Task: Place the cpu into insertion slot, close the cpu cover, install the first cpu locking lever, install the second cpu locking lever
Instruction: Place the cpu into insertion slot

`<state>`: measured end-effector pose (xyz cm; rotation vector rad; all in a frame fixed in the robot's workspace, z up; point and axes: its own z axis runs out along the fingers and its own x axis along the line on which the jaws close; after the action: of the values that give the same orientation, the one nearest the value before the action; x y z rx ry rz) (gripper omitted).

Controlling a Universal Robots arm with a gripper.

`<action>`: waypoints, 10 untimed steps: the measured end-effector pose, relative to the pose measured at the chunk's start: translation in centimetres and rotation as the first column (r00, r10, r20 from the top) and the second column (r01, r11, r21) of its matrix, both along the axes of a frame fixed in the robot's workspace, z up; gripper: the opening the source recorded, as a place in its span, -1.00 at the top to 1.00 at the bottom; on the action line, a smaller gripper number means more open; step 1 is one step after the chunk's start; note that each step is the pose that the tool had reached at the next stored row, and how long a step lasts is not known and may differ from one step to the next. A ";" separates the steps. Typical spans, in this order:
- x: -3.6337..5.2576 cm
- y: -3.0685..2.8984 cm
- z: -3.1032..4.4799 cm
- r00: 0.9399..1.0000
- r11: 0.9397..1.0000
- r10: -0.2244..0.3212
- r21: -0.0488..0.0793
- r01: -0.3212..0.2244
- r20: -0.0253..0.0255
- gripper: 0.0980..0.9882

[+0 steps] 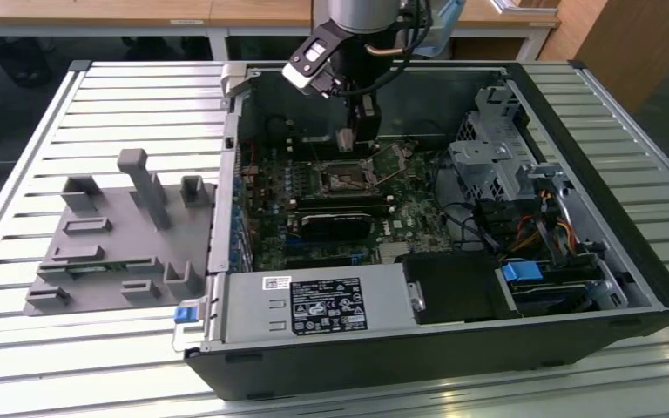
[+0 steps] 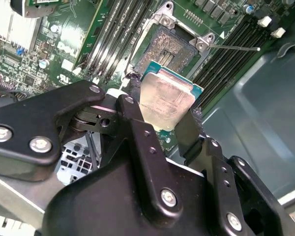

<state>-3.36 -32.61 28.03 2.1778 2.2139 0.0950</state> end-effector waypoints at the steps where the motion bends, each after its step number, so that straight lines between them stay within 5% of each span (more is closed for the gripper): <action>1: -0.07 0.00 -0.16 1.000 1.000 0.000 0.000 0.000 0.000 0.03; 10: -0.31 0.14 -1.74 1.000 1.000 0.001 0.000 -0.001 -0.001 0.03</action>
<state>-3.67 -32.46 26.28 2.1772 2.2147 0.0941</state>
